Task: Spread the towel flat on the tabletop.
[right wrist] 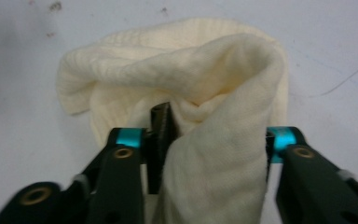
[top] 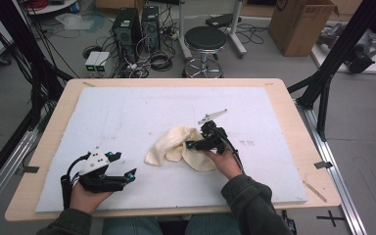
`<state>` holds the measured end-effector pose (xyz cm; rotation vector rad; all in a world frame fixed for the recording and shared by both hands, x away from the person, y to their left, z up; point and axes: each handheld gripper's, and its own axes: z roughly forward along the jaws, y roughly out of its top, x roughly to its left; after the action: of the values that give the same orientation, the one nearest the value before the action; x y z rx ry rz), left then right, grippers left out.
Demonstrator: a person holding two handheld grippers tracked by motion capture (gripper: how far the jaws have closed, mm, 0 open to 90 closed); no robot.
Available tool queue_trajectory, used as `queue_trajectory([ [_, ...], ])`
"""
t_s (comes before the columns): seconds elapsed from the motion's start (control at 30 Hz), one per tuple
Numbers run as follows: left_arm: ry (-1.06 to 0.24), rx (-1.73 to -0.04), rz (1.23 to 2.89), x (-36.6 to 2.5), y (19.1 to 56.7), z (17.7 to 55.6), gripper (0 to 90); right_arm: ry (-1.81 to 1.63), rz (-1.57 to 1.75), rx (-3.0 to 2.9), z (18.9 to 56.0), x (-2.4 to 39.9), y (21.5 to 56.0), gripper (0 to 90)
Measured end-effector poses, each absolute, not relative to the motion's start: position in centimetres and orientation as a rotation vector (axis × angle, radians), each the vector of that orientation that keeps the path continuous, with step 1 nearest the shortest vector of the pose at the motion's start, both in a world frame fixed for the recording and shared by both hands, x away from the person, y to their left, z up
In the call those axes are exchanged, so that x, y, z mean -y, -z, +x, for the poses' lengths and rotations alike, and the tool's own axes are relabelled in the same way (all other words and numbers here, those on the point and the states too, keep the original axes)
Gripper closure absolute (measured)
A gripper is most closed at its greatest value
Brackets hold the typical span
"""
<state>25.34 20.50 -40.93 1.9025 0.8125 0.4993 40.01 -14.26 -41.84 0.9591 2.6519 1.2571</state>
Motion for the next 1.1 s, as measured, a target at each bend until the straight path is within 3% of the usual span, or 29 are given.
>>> queue_trajectory([
  [0.17,-0.467,-0.767,1.914,-19.0,40.8,25.4,23.3,-1.312,0.89,-2.603,39.0,14.8,40.6,43.7],
  [0.4,-0.4,-0.706,1.914,-16.2,40.5,25.7,27.7,-1.357,0.825,-2.54,36.6,17.2,38.6,40.7],
  [0.57,-0.369,-0.686,1.928,-14.3,40.7,26.3,39.0,-1.373,0.81,-2.468,34.6,19.5,37.5,39.8],
  [0.87,-0.296,-0.683,1.994,-11.0,42.2,29.0,62.1,-1.434,0.709,-2.549,32.0,21.4,39.5,56.3],
  [1.1,-0.265,-0.711,2.077,-8.7,43.4,31.5,62.7,-1.31,0.673,-2.713,32.6,20.3,42.5,61.7],
])
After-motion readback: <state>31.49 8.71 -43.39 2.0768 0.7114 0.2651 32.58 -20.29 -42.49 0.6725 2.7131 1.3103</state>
